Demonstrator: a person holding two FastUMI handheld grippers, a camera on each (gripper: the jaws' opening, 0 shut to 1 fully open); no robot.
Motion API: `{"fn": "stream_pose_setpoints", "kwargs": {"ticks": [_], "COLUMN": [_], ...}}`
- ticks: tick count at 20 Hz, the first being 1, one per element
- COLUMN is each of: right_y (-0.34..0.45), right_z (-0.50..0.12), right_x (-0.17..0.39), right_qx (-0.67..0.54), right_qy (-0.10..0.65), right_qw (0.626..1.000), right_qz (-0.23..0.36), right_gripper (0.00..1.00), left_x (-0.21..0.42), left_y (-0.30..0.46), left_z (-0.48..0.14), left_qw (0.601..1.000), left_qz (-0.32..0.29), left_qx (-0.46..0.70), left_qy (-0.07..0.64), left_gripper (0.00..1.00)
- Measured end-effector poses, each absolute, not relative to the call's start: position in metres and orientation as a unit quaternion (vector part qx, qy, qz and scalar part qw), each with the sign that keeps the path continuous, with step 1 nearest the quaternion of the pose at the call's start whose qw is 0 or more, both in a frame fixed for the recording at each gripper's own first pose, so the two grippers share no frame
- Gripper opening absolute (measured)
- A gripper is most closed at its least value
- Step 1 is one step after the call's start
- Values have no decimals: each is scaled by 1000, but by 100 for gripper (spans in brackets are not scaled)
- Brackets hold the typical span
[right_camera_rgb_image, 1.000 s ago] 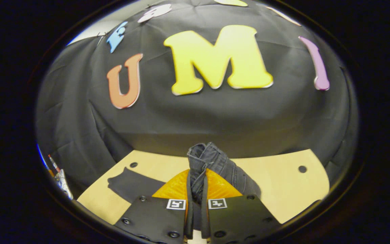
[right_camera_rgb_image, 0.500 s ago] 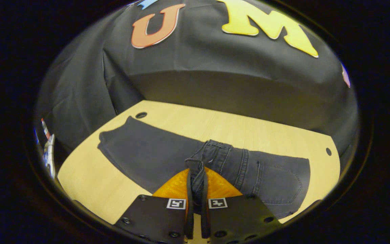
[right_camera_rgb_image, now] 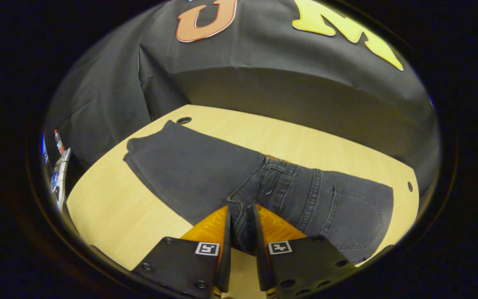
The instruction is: Grasp the waist and the cuffs of the jeans and fold them to make the two legs overlap; first hold the waist and fold one-third of the jeans toward the cuffs, then hold the cuffs and fold the remaining one-third in the same direction to finish folding.
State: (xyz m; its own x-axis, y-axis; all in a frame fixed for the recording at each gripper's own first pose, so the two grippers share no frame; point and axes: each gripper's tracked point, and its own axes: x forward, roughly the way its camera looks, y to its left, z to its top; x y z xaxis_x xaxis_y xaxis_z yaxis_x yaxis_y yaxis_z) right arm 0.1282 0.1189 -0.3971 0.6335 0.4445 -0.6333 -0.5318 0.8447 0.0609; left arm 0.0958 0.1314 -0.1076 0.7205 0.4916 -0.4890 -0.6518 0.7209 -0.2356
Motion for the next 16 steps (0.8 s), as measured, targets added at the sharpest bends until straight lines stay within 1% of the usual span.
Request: {"fn": "stream_pose_setpoints", "kwargs": {"ticks": [1,3,6,7,12,14,16], "right_y": [121,125,111,103,39,6,-26], "right_z": [-393,-382,-355,-341,-256,-222,-198], "right_x": [124,114,91,81,40,26,16], "right_qx": [-54,-33,-12,-5,5,2,-1], "right_qy": [333,341,344,341,301,278,263], "right_qw": [899,892,887,888,901,911,920], "right_qz": [278,296,307,309,311,305,290], "right_gripper": [32,48,94,94,94,95,95], "left_x": [97,103,129,141,190,213,244], "left_y": [129,121,105,102,107,104,104], "left_z": [-109,-114,-122,-126,-164,-177,-198], "left_qw": [905,904,898,896,875,850,815], "left_qz": [313,299,267,251,211,188,180], "left_qx": [-206,-225,-287,-309,-383,-444,-506], "left_qy": [202,207,200,197,209,212,217], "left_gripper": [99,99,99,99,99,99,99]}}
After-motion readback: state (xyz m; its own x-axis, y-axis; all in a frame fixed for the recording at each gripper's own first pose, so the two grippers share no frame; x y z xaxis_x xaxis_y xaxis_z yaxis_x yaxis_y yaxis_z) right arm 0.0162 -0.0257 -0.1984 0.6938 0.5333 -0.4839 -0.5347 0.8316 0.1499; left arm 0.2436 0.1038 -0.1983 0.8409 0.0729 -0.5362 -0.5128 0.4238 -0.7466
